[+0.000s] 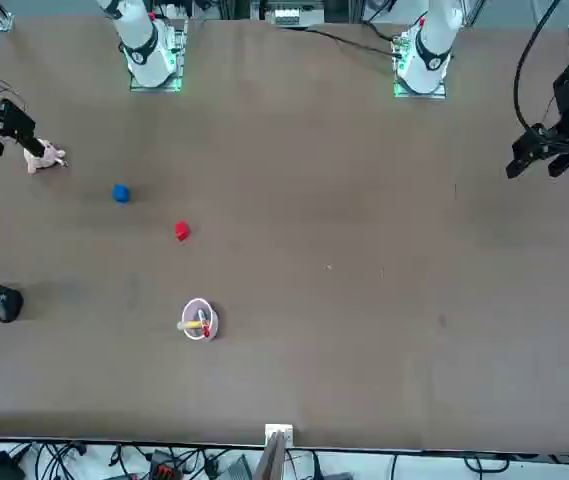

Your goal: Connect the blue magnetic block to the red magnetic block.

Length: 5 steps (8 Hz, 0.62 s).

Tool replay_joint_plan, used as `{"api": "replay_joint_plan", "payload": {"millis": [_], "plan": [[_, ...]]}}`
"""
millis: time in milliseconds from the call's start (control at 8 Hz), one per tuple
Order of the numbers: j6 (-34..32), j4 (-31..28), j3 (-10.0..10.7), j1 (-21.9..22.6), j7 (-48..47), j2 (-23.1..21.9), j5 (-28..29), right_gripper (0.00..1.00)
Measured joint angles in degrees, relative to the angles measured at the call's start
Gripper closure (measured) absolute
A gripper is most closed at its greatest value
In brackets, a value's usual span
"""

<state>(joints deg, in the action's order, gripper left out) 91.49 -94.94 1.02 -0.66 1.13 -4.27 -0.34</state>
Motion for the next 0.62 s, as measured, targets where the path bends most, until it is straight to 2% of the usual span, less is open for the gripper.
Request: {"api": "replay_joint_plan", "payload": {"millis": [625], "plan": [[0.1,-1.8,0.0,0.0,0.0,1.6,-0.1,0.0]]}}
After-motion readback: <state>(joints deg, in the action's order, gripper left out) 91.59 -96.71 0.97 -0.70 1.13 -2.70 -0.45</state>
